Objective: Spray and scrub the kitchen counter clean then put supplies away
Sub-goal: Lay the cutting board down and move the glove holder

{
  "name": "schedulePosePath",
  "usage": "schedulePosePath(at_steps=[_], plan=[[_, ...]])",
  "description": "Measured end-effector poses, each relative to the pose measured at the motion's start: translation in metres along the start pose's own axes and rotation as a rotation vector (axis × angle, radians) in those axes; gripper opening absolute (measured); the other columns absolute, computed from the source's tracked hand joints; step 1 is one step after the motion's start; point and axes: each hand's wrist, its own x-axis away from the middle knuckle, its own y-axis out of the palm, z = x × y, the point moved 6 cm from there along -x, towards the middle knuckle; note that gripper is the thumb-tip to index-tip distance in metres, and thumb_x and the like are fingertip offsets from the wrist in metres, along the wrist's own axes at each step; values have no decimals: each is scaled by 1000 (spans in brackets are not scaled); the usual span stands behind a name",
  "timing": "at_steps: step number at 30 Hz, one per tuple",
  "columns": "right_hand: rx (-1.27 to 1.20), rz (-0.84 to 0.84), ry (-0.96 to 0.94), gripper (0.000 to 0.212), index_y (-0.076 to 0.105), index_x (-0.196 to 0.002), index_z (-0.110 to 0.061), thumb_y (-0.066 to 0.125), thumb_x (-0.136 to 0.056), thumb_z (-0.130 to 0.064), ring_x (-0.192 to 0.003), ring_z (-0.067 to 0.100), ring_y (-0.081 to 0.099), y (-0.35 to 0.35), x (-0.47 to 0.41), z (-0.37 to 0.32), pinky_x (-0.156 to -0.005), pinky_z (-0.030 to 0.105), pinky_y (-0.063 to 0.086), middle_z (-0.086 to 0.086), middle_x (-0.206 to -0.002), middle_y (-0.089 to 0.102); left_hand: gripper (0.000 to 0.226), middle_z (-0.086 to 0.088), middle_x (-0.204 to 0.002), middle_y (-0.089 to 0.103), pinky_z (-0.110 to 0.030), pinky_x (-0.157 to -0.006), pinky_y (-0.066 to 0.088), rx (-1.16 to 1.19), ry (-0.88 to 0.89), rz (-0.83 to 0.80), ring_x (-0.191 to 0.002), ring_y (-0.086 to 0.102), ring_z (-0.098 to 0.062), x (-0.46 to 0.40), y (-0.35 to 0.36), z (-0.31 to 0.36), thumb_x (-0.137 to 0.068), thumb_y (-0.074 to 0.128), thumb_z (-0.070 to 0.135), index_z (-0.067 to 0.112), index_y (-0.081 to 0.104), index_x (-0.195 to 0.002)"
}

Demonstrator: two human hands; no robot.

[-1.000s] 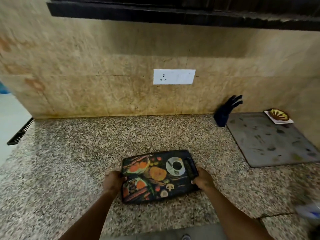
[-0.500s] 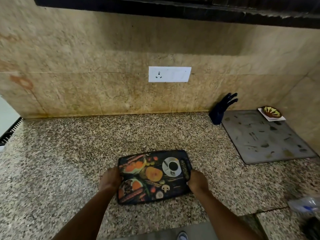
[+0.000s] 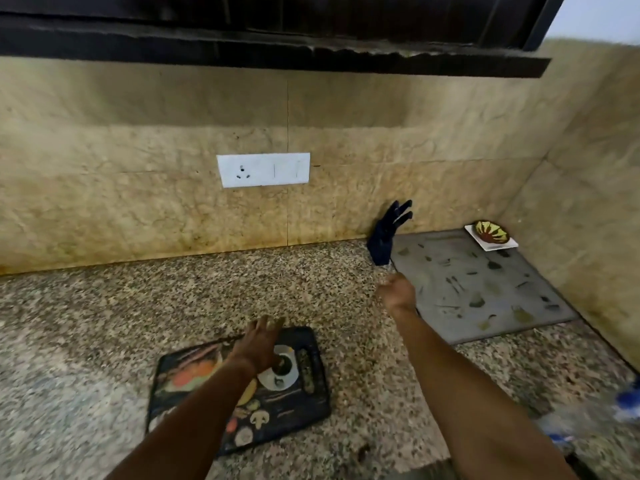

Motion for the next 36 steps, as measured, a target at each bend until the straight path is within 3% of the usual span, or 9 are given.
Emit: schedulePosePath(at_steps=[5, 9, 14, 18, 23, 26, 30, 33, 36], plan=[[-106, 27, 34, 46, 56, -125, 4, 67, -89, -23, -111, 39, 62, -28, -80, -8, -92, 44, 52, 19, -118, 64, 85, -13, -163, 8, -53, -113, 35, -40, -85, -75, -148, 12, -42, -25, 4, 19, -90, 64, 23, 30, 11, -156], [-181, -70, 87, 77, 36, -147, -2, 73, -86, -31, -132, 39, 47, -18, -140, -6, -105, 46, 42, 15, -147, 46, 81, -9, -159, 17, -54, -106, 40, -71, -129, -88, -145, 17, -39, -29, 29, 29, -90, 63, 30, 31, 14, -155], [-121, -193, 80, 79, 36, -148, -9, 74, -84, -38, -135, 37, 44, 7, -199, -21, -109, 48, 38, 12, -152, 42, 82, -7, -164, 9, -51, -110, 39, -30, -169, -12, -149, 12, -35, -40, 48, 34, -90, 60, 34, 30, 13, -156], [-94, -284, 40, 59, 46, -140, -4, 66, -91, -30, -128, 38, 51, 26, -216, -23, -98, 44, 44, 21, -146, 47, 74, -6, -165, 7, -45, -114, 35, 21, -186, 29, -150, 12, -30, -35, 47, 39, -94, 56, 34, 26, 17, -156], [18, -218, -77, 46, 54, -133, -5, 59, -95, -31, -121, 34, 56, 29, -219, -25, -93, 38, 44, 19, -133, 58, 77, -4, -165, 7, -42, -110, 42, 44, -205, 59, -150, 16, -27, -29, 44, 33, -93, 58, 37, 26, 16, -156], [108, -166, -90, 47, 56, -129, -6, 60, -94, -37, -116, 38, 58, 32, -214, -39, -98, 45, 47, 17, -129, 62, 79, -3, -165, 9, -43, -111, 41, 58, -225, 62, -150, 17, -28, -31, 34, 31, -92, 60, 36, 24, 15, -157], [65, -174, -216, 45, 64, -122, -7, 71, -87, -34, -107, 34, 65, 35, -155, -52, -78, 31, 46, 13, -119, 70, 77, -5, -163, 15, -42, -114, 36, 87, -234, 37, -147, 22, -30, -26, 32, 25, -93, 59, 36, 21, 18, -156], [-26, -182, -270, 30, 71, -107, -11, 74, -84, -31, -95, 29, 69, 27, -90, -38, -72, 32, 49, 8, -104, 74, 75, -6, -163, 16, -42, -114, 34, 71, -187, 18, -147, 22, -31, -20, 35, 30, -94, 57, 37, 22, 18, -156], [19, -267, -331, 18, 67, -95, -15, 72, -86, -29, -85, 24, 68, 34, -36, -13, -65, 29, 44, 4, -94, 73, 79, -6, -163, 11, -55, -114, 29, 65, -228, -7, -149, 15, -32, -21, 47, 32, -91, 58, 45, 29, 15, -156]])
